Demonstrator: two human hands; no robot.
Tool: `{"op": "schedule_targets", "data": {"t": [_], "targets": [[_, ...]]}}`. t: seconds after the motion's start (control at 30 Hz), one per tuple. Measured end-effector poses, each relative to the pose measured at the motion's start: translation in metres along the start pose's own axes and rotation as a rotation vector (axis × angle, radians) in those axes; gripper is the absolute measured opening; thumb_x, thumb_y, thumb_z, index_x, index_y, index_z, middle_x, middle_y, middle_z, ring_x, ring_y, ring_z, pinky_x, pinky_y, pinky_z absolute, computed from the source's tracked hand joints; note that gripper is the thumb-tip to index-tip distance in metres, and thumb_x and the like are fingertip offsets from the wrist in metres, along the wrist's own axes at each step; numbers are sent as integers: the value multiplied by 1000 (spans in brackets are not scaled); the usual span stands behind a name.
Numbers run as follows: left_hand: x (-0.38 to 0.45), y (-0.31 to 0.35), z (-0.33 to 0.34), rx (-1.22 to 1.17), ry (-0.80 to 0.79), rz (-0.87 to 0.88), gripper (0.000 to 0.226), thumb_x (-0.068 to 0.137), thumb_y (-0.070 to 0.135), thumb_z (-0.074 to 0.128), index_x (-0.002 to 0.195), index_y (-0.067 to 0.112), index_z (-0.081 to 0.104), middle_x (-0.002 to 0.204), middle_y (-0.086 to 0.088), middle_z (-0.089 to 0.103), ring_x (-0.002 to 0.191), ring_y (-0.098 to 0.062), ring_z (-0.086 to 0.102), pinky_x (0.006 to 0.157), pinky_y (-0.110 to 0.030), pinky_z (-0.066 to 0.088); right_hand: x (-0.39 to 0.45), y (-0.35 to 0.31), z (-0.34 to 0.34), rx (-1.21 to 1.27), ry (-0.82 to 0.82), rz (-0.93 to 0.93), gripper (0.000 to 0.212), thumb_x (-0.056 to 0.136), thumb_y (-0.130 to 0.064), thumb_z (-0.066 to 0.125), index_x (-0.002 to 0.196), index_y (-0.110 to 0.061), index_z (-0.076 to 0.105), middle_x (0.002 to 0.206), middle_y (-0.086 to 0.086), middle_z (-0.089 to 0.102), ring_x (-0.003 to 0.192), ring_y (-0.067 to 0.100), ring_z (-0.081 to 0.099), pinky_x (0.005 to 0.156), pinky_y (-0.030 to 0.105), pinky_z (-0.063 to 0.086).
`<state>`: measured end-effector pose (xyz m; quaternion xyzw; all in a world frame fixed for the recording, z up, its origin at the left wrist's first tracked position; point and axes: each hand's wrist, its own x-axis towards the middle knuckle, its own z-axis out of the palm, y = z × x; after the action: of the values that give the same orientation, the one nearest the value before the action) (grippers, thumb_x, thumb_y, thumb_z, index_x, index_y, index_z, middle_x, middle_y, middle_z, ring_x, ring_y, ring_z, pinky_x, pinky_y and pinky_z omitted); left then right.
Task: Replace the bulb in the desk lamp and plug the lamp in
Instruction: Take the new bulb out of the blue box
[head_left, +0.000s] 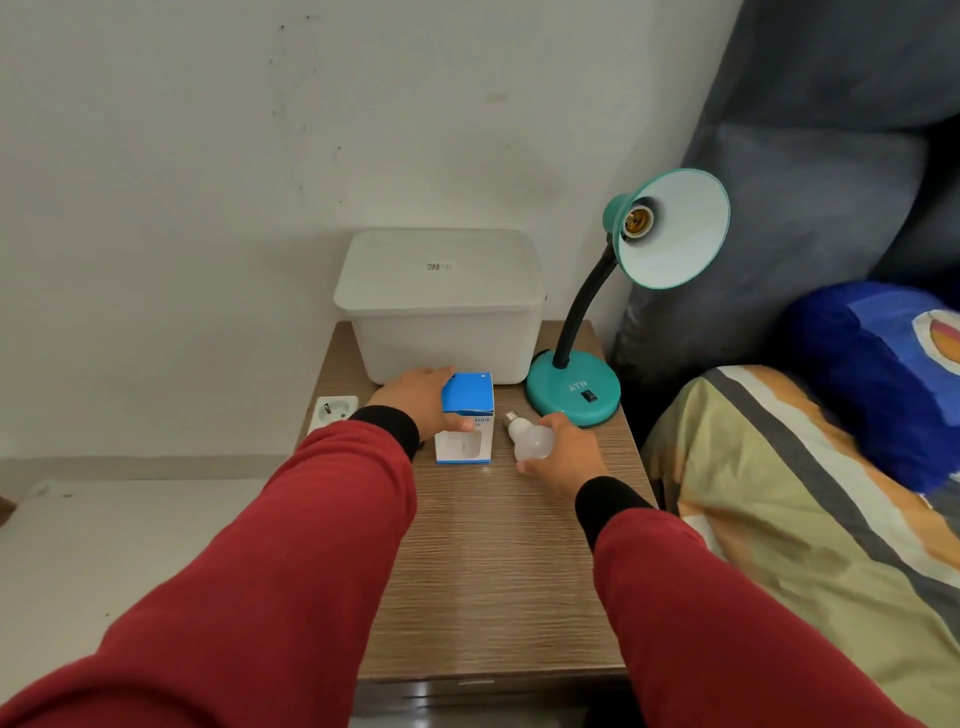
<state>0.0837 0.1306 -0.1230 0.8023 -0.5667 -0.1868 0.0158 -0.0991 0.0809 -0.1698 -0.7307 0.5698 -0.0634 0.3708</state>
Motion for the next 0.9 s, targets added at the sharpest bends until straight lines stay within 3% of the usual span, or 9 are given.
{"op": "schedule_targets", "data": {"t": [0.2, 0.47, 0.9], "targets": [[1, -2, 2, -37, 13, 1, 85, 81, 51, 66, 149, 21, 24, 147, -5, 38, 133, -25, 39, 106, -37, 36, 3, 0, -1, -53, -3, -35, 72, 75, -25, 77, 136, -13, 41, 133, 13, 51, 122, 27, 50, 100, 33, 42], [-4, -6, 6, -123, 55, 71, 83, 82, 44, 67, 149, 16, 26, 152, -2, 33, 138, -21, 34, 112, -32, 29, 6, -24, -13, 24, 83, -258, 67, 80, -33, 73, 139, -19, 44, 141, 6, 51, 131, 22, 47, 107, 32, 38], [-3, -19, 18, -475, 151, 61, 86, 70, 35, 82, 143, 18, 40, 140, -2, 49, 128, -16, 46, 100, -20, 33, 14, -37, -4, -30, 61, -353, 57, 84, -40, 67, 137, -26, 50, 141, -1, 53, 132, 15, 46, 105, 26, 36]]}}
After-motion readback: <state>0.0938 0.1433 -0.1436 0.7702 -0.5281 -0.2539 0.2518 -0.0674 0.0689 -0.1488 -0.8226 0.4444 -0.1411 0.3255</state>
